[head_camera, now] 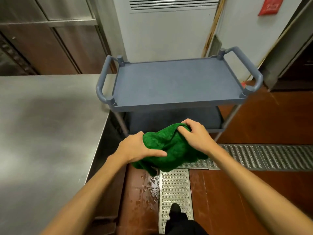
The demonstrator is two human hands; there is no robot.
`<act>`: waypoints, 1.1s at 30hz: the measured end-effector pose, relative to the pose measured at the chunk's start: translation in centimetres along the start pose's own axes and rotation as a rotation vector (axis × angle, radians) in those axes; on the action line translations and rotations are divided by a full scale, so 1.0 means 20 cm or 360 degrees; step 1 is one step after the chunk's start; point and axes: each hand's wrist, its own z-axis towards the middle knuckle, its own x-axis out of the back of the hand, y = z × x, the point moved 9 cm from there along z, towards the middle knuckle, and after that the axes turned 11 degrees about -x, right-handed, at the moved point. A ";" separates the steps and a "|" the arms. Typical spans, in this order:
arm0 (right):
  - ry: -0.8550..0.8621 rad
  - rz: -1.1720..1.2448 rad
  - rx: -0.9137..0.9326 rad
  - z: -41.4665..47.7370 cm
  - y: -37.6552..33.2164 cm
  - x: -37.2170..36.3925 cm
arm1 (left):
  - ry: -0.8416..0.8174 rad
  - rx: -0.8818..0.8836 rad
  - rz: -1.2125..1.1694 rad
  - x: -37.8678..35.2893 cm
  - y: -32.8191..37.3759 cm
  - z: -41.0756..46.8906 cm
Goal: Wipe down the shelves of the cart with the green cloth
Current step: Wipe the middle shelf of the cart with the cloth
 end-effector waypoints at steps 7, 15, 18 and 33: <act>-0.0163 -0.0039 0.0014 0.33 0.01 0.04 | -0.0092 -0.0051 0.0164 -0.08 -0.08 0.29; -0.0220 -0.0204 -0.0049 0.57 0.07 0.00 | 0.0241 -0.0304 -0.0275 0.03 -0.22 0.51; -0.0305 -0.0430 -0.0055 0.66 0.07 -0.06 | 0.0319 -0.0169 -0.0344 0.06 -0.36 0.60; -0.0309 -0.1564 -0.0008 1.22 0.23 -0.50 | 0.0362 -0.0111 -0.1081 -0.06 -0.82 1.08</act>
